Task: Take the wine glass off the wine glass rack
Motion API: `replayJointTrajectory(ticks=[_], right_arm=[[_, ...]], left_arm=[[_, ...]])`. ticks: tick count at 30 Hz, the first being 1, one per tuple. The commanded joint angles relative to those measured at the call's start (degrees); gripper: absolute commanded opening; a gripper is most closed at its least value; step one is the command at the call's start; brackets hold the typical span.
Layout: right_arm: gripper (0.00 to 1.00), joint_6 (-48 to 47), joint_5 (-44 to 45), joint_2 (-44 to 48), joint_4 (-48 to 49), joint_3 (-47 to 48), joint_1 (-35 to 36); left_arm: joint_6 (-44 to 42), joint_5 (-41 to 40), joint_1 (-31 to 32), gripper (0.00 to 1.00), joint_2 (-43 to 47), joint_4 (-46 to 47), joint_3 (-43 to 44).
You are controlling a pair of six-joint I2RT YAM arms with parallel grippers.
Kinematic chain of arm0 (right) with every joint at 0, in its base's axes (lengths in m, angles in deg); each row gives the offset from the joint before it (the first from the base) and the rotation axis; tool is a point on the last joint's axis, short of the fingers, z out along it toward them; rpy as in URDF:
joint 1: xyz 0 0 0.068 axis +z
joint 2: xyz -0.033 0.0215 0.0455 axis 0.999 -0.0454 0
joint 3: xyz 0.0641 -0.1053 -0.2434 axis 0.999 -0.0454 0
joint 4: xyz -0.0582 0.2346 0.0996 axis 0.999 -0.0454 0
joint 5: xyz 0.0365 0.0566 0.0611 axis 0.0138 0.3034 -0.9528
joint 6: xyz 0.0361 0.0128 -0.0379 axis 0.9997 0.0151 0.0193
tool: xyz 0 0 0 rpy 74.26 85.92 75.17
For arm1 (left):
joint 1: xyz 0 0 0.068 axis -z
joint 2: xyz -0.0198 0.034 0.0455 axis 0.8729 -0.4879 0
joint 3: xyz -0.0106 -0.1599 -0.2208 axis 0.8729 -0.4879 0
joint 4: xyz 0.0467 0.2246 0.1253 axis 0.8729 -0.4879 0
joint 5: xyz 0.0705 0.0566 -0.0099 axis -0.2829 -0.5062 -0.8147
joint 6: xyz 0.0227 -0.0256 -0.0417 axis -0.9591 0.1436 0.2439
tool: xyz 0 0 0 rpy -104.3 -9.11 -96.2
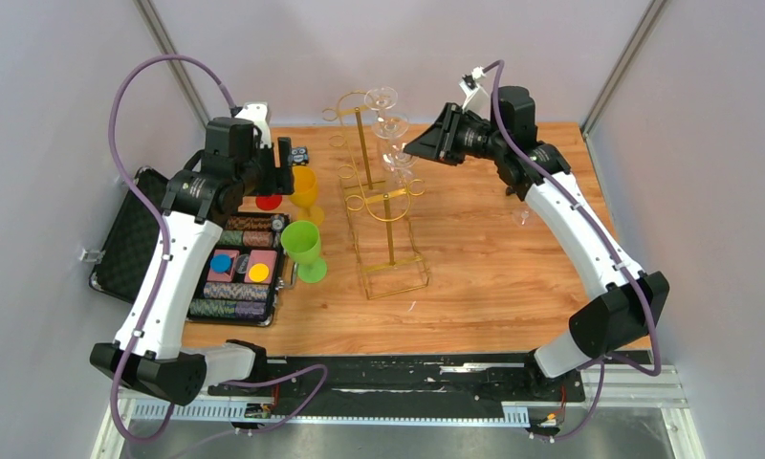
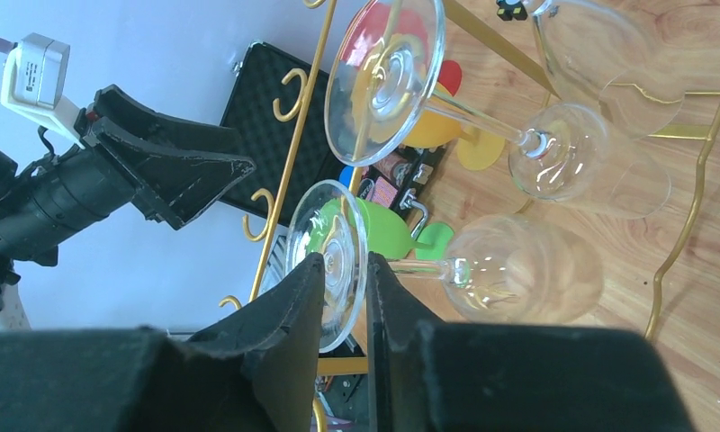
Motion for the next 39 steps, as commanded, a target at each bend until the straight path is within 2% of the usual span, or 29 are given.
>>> replayJointTrajectory(ticks=[1, 7, 10, 16, 20, 39], right_arm=[[0.2, 1.3, -2.8, 0.3, 2.8, 1.0, 0.9], [0.1, 0.9, -2.8, 0.9, 2.7, 1.1, 0.9], [0.01, 0.7, -3.0, 1.0, 2.8, 1.3, 0.9], [0.0, 0.1, -2.3, 1.4, 2.8, 1.0, 0.9], [0.06, -0.1, -1.5, 1.9, 2.8, 0.4, 0.9], [0.2, -1.2, 0.2, 3.5, 1.4, 1.6, 0.9]], left_arm=[[-0.5, 0.5, -0.4, 0.81, 1.6, 1.7, -0.4], [-0.4, 0.8, -0.4, 0.81, 1.4, 1.9, -0.4], [-0.4, 0.8, -0.4, 0.81, 1.4, 1.9, -0.2], [-0.5, 0.8, -0.5, 0.81, 1.3, 1.9, -0.3], [-0.5, 0.8, -0.5, 0.81, 1.2, 1.9, -0.2], [-0.4, 1.3, -0.6, 0.81, 0.3, 2.3, 0.0]])
